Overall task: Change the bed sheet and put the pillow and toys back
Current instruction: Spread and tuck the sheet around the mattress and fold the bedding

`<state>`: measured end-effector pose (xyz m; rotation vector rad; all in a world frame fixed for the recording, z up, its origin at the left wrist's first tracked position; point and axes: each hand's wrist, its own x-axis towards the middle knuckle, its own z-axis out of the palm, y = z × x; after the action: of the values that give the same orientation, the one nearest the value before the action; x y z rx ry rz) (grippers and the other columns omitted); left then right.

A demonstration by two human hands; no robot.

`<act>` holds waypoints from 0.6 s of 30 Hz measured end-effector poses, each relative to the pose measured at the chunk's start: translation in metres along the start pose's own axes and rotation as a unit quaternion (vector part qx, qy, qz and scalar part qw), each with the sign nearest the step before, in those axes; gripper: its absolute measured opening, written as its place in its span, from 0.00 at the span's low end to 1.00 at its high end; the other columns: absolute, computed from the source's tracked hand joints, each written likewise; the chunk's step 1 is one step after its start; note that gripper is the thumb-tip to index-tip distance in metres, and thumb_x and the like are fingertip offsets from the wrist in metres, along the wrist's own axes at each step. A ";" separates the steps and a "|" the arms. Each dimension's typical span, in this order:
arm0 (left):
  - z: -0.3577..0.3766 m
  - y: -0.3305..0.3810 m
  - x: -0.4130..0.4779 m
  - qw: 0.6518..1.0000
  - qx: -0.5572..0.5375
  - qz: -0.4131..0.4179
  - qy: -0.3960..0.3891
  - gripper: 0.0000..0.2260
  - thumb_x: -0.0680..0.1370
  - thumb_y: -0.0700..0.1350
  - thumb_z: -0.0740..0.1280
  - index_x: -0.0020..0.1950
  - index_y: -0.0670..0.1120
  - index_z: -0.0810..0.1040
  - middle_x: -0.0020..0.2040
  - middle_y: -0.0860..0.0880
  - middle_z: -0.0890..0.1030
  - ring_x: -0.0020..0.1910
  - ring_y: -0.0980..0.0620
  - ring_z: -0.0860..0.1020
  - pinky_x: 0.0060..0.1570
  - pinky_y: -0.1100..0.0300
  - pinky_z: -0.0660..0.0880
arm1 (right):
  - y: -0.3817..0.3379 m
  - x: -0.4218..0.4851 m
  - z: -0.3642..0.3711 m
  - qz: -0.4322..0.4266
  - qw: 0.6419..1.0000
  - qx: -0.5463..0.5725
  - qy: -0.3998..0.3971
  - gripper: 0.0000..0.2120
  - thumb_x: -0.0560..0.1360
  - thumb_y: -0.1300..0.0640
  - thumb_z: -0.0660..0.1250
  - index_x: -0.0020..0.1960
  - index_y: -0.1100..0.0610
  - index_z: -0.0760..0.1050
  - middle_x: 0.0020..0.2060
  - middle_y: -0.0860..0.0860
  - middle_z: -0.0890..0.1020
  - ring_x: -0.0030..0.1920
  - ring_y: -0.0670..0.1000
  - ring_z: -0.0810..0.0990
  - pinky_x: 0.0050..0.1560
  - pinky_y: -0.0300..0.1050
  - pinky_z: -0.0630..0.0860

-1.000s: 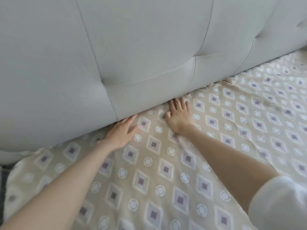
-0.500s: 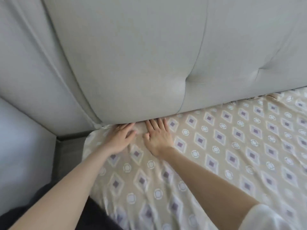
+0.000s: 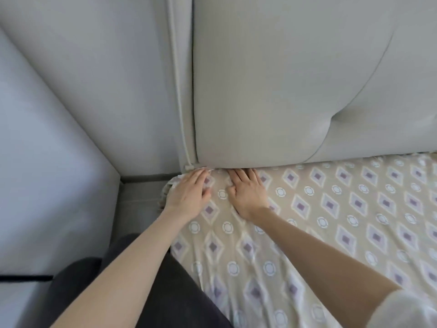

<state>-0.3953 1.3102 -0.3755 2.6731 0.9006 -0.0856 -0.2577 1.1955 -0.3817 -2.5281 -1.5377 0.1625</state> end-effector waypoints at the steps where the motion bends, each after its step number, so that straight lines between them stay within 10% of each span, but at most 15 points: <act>1: -0.001 -0.001 0.002 1.000 0.017 -0.007 -0.011 0.26 0.82 0.53 0.52 0.78 0.47 0.53 0.78 0.51 0.55 0.76 0.54 0.54 0.74 0.55 0.54 | -0.004 0.001 0.001 0.003 1.000 0.004 0.000 0.26 0.78 0.51 0.52 0.75 0.50 0.61 0.69 0.46 0.69 0.70 0.52 0.62 0.76 0.49 0.49; 18: -0.020 0.006 0.010 0.998 0.029 -0.012 -0.057 0.22 0.82 0.50 0.52 0.76 0.48 0.61 0.76 0.52 0.61 0.74 0.51 0.61 0.70 0.52 0.64 | -0.009 0.005 -0.001 0.003 0.998 0.054 -0.020 0.25 0.78 0.56 0.56 0.75 0.54 0.64 0.71 0.49 0.69 0.72 0.54 0.60 0.75 0.47 0.49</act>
<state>-0.3843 1.3181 -0.3565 2.6804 0.9081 -0.2707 -0.2633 1.2037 -0.3792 -2.4608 -1.4940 0.2903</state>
